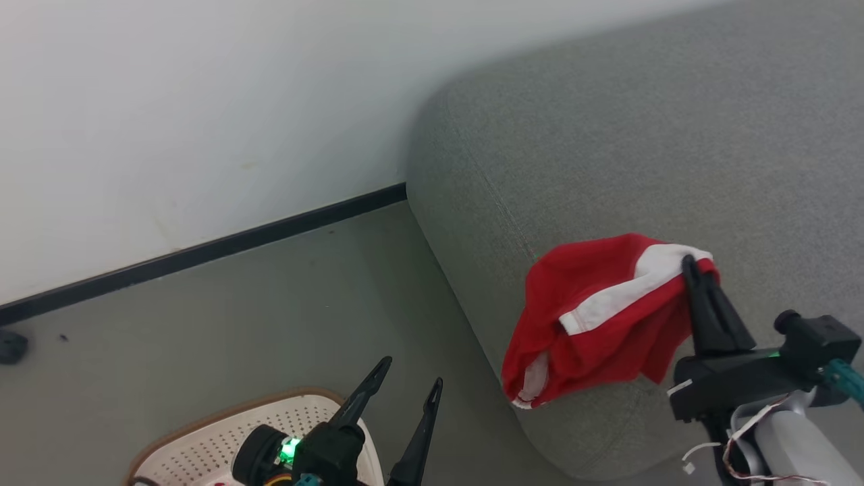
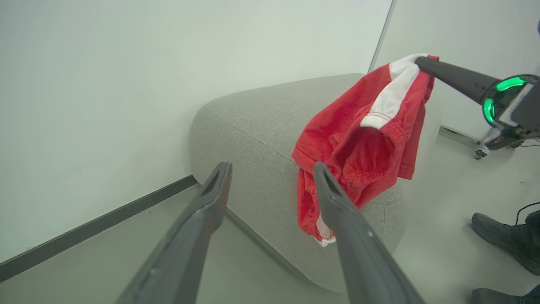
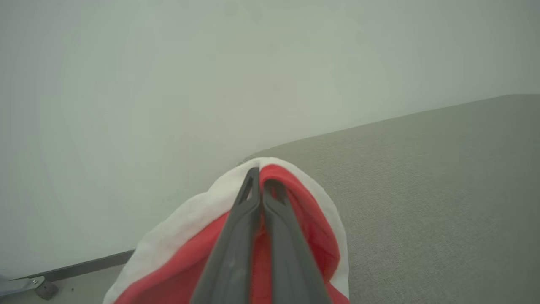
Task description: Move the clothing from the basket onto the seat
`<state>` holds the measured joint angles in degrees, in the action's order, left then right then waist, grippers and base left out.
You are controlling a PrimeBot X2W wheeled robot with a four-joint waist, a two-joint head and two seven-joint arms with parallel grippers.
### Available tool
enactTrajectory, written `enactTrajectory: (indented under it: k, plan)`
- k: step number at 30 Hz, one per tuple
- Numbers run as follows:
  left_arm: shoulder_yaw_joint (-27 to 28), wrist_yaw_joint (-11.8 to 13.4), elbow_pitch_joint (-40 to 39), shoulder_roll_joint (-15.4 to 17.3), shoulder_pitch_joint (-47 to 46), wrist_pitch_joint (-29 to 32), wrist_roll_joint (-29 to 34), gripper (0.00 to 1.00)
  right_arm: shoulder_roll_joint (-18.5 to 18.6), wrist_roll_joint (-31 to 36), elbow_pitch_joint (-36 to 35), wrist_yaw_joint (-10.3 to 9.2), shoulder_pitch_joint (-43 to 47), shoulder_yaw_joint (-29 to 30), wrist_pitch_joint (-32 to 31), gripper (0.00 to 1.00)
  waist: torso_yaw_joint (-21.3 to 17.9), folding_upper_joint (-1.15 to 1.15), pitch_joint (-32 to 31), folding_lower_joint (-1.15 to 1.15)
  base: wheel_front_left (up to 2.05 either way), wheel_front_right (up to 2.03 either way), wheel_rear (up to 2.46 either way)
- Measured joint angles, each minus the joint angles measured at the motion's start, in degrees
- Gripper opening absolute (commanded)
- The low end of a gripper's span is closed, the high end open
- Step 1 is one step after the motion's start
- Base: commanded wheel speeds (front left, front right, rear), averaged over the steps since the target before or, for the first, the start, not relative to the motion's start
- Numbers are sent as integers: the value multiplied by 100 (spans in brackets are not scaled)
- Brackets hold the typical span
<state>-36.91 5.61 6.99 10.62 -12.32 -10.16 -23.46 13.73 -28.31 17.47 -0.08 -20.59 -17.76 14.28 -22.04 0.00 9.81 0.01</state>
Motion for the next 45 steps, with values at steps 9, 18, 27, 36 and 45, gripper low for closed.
enactTrajectory:
  k: [9,18,27,36,45]
  plan:
    - [-125,-7,-67,-1,-288,185,205,100,442,-52,-27,-99,-599,798,1,0,-203,0,432,0,0,0,0]
    - [-343,-110,-268,7,-668,361,392,100,815,-188,416,-40,-1586,1386,3,0,-172,0,892,0,0,0,0]
    - [-450,-164,-393,-4,-1039,578,599,100,1341,-361,1062,60,-2593,1925,26,0,33,1,1328,0,0,0,0]
    - [-485,-164,-589,-22,-1343,705,723,100,1716,-394,1468,214,-3262,2205,43,0,366,1,1851,0,0,0,0]
    - [-488,-166,-648,-34,-1658,773,909,100,1811,-392,2156,422,-3727,2178,44,0,704,1,2451,0,0,0,0]
